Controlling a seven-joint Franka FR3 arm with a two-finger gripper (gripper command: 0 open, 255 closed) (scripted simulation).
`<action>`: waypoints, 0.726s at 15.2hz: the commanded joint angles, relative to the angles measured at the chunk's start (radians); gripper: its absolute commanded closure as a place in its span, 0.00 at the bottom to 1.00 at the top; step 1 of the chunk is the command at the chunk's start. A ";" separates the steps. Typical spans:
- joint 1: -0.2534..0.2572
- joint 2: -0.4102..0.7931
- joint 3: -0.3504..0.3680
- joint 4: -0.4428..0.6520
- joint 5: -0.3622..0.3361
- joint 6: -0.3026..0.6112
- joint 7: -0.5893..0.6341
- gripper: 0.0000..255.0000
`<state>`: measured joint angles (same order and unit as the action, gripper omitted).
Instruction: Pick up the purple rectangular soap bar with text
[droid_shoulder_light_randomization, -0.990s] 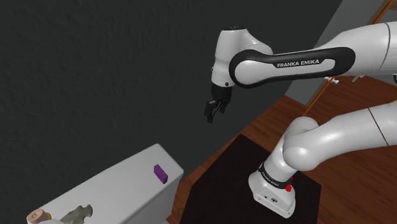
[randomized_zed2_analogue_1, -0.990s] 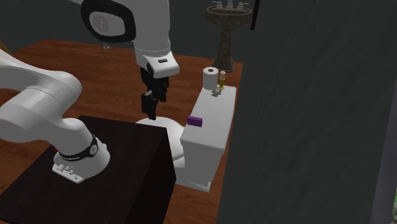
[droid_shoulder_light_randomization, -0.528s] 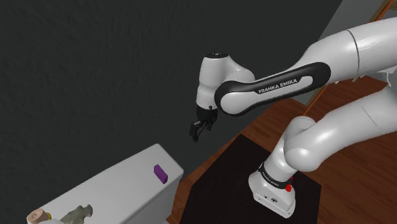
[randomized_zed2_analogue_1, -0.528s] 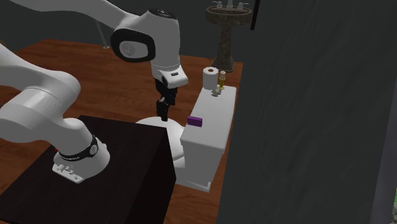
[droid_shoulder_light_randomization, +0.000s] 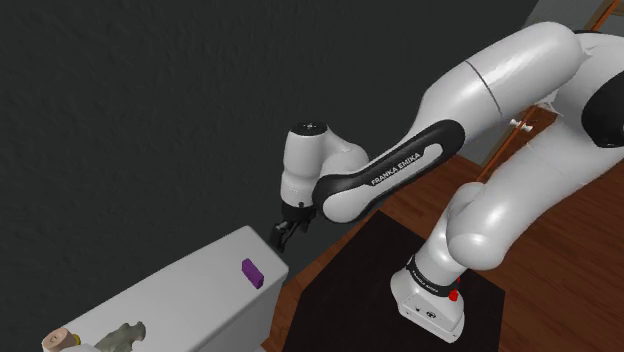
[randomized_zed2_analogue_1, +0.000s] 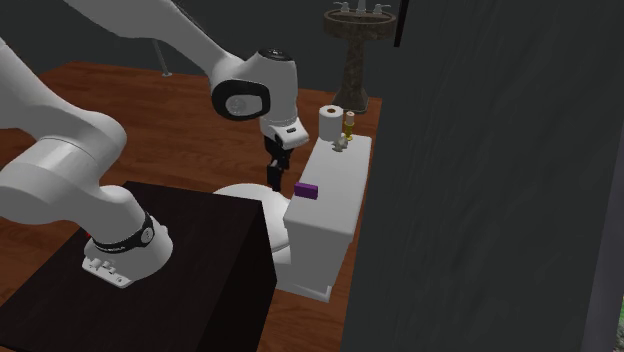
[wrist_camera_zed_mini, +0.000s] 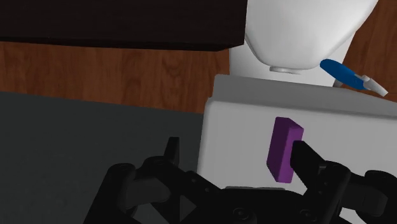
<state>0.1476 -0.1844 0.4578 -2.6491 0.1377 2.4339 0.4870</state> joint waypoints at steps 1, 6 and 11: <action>-0.003 0.082 0.029 0.020 -0.038 0.068 0.058 0.00; 0.017 0.311 0.053 0.106 -0.239 0.202 0.267 0.00; 0.094 0.466 -0.011 0.178 -0.397 0.275 0.413 0.00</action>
<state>0.2287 0.2562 0.4606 -2.4776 -0.2316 2.6909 0.8771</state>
